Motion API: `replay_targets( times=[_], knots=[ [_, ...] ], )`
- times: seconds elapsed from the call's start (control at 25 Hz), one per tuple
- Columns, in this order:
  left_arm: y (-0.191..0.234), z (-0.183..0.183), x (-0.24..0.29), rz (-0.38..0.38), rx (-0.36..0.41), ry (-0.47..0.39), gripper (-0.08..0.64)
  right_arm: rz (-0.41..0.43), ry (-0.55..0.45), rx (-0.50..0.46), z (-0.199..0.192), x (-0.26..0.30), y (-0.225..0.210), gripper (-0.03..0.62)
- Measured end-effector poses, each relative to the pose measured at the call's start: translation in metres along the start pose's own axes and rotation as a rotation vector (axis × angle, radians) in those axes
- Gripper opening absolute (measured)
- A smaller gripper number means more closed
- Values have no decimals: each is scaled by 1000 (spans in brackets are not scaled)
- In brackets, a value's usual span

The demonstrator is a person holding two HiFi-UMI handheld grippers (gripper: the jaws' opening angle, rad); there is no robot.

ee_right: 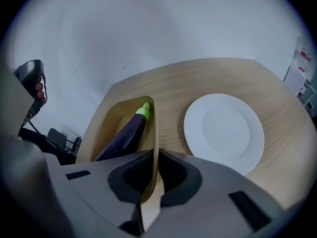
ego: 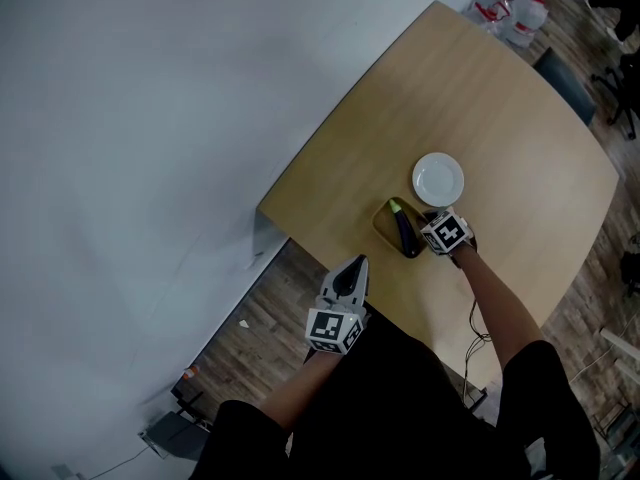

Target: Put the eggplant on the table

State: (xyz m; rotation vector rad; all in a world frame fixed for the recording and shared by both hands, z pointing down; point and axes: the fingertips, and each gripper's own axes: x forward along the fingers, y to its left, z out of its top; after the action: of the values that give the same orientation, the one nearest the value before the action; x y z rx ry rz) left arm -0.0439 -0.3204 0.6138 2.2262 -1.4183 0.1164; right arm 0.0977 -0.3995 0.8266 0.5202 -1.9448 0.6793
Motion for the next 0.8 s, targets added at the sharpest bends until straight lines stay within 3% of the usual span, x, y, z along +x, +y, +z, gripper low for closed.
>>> replay_targets(
  times=[0.16,0.28,0.48,0.72,0.8],
  knots=[
    [0,-2,-2,-3,-10,-5,15,-23,24,-49,0,1,-2,86],
    [-1,-1,-4,-10,-23,-14,14,-37,10,0,2,-4,-6,163],
    [-1,2,-13,-6,-30,-38,15,-66,-68,79,7,-22,-5,200],
    [-14,15,-36,-9,-60,-75,14,-31,-252,273,9,-71,10,216],
    [-20,21,-45,-15,-53,-90,15,-47,-321,297,9,-91,20,215]
  ],
)
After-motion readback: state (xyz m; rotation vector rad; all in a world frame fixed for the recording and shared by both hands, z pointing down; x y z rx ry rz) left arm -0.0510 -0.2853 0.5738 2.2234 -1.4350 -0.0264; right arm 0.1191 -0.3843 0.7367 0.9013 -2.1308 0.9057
